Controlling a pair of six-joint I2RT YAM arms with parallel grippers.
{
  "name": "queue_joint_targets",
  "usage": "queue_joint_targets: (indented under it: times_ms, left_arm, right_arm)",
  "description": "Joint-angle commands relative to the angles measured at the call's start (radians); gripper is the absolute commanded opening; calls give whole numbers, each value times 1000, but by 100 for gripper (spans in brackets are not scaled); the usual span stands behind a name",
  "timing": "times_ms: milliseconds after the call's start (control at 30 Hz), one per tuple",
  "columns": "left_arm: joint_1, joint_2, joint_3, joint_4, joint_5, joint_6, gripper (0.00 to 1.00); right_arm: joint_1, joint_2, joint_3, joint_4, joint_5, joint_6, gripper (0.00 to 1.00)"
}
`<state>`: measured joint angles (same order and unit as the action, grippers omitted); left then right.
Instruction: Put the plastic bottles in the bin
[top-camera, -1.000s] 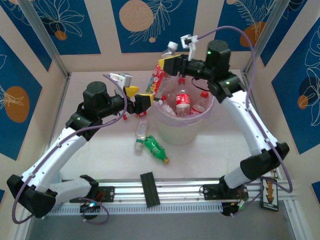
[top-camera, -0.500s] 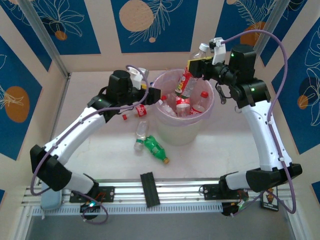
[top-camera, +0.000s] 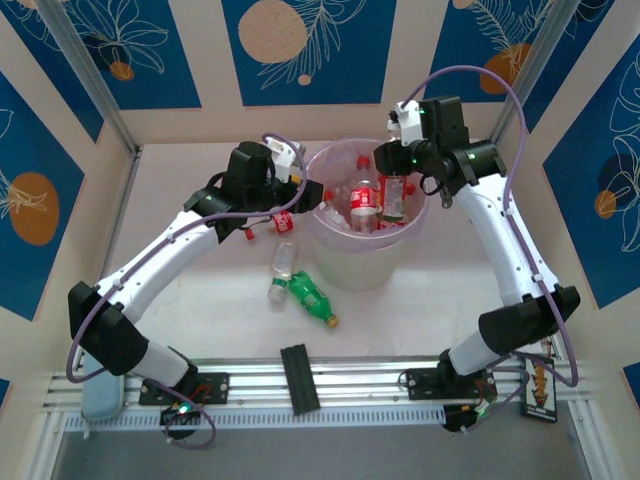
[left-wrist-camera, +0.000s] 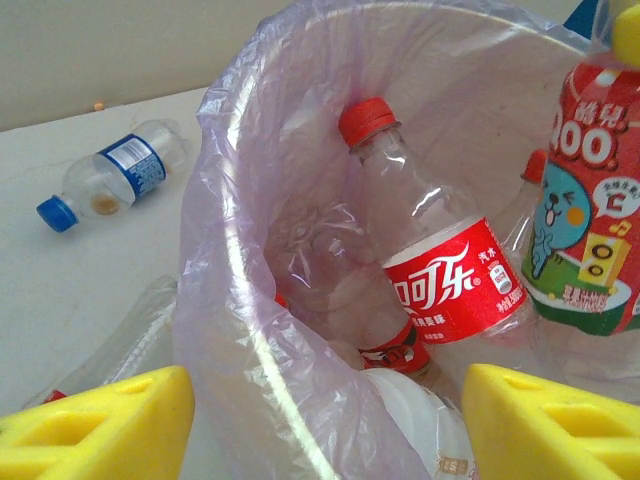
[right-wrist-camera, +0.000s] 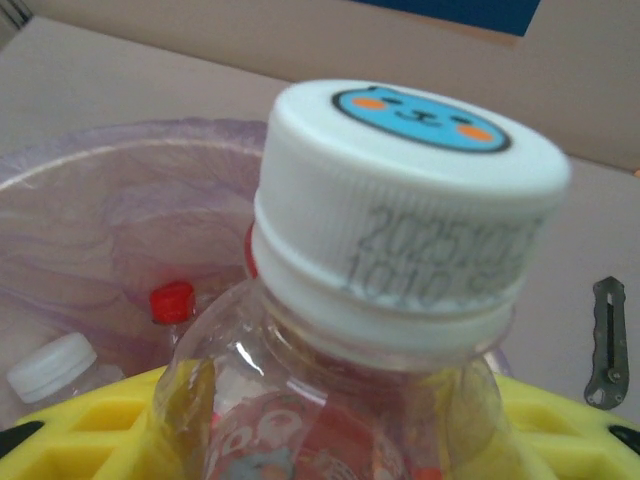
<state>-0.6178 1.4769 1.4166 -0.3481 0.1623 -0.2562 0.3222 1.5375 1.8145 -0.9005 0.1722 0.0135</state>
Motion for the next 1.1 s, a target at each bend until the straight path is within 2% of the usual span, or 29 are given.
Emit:
queue_joint_targets:
  times_ms: [0, 300, 367, 533, 700, 867, 1000, 1067]
  left_arm:
    - [-10, 3, -1, 7, -23, -8, 70]
    - [-20, 5, -22, 29, -20, -15, 69]
    - [-19, 3, -25, 31, -21, -15, 68]
    - [-19, 3, -24, 32, -21, -10, 68]
    - [-20, 5, -27, 35, -23, -5, 68]
    - [-20, 4, -33, 41, -24, -6, 68]
    - [-20, 6, -35, 43, -21, -7, 68]
    - [-20, 8, -34, 44, -17, -8, 68]
  right_arm:
    - [27, 46, 15, -112, 56, -31, 45]
    - [58, 102, -102, -46, -4, 6, 43]
    - [58, 117, -103, -45, -12, 11, 47]
    - [59, 97, -67, -36, -36, 11, 70]
    - [58, 64, 28, -55, -27, -6, 82]
    - [59, 55, 59, -65, 6, -8, 79]
    - [61, 53, 13, -34, -13, 11, 59]
    - [58, 60, -21, -5, -19, 17, 54]
